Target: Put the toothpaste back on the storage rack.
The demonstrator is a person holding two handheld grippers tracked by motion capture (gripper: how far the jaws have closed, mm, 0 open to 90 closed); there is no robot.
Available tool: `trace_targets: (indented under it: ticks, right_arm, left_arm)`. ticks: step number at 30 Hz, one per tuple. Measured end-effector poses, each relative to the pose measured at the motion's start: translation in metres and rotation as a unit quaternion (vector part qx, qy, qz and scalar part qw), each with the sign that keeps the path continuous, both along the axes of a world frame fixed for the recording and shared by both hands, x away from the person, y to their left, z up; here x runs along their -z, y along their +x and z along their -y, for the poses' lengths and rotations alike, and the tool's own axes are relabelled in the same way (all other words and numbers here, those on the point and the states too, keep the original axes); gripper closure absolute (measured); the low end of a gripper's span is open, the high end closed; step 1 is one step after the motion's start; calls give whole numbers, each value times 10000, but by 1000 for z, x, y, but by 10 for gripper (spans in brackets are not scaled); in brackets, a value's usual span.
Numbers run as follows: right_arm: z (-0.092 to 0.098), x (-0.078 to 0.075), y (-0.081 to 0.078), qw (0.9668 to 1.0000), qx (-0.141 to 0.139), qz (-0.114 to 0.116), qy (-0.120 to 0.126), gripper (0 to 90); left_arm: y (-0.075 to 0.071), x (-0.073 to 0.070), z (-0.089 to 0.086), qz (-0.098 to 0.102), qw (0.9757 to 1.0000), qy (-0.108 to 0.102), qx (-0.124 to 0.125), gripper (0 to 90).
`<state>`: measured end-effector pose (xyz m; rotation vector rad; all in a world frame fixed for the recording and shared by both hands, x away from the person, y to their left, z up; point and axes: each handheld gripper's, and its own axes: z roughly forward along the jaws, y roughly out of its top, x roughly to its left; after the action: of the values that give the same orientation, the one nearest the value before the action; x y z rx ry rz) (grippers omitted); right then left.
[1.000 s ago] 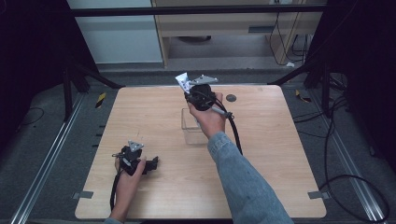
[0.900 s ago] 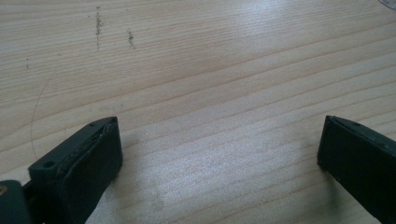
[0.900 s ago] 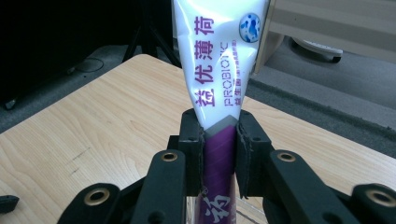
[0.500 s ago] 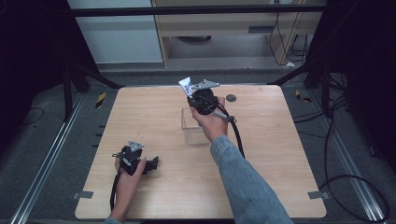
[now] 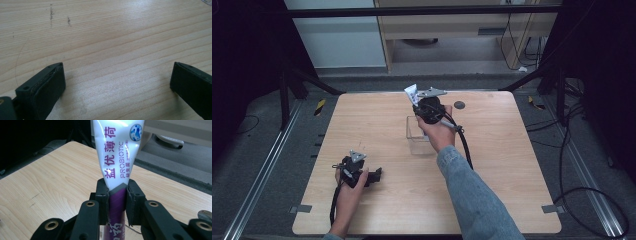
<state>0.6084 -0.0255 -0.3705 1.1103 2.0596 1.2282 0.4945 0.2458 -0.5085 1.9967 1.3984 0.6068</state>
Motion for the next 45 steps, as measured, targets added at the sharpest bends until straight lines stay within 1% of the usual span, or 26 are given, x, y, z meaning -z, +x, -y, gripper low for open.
trace_targets:
  ticks: [5, 10, 14, 19, 24, 30, 36, 40, 45]
  right_arm:
    - [-1, 3, 1, 10000, -3, -26, -30, 748]
    - [-4, 3, 0, 10000, -22, -30, -17, 748]
    - [-4, 3, -2, 10000, -49, -15, -81, 748]
    - [-3, 4, -3, 9999, -47, -27, -96, 747]
    - [-1, 7, -2, 9999, -22, -82, -108, 747]
    - [-1, 9, -5, 9999, -41, -97, -110, 747]
    - [0, 11, -7, 9998, -60, -108, -153, 747]
    - [1, 15, -9, 9996, -69, -142, -232, 747]
    - [0, 18, -9, 9995, -79, -156, -245, 746]
  left_arm:
    - [0, 0, 0, -1, 10000, 2, 2, 0]
    - [0, 0, 0, -1, 10000, 2, 2, 0]
    - [0, 0, 0, -1, 10000, 3, 2, 0]
    - [0, 0, 0, -1, 10000, 3, 2, 0]
    - [0, 0, 0, -1, 10000, 3, 2, 0]
    - [0, 0, 0, -3, 10000, 4, 2, 0]
    - [0, 0, 0, -2, 10000, 5, 2, 0]
    - [0, 0, 0, -4, 10000, 10, 19, 0]
    - [0, 0, 0, -2, 10000, 11, 21, 0]
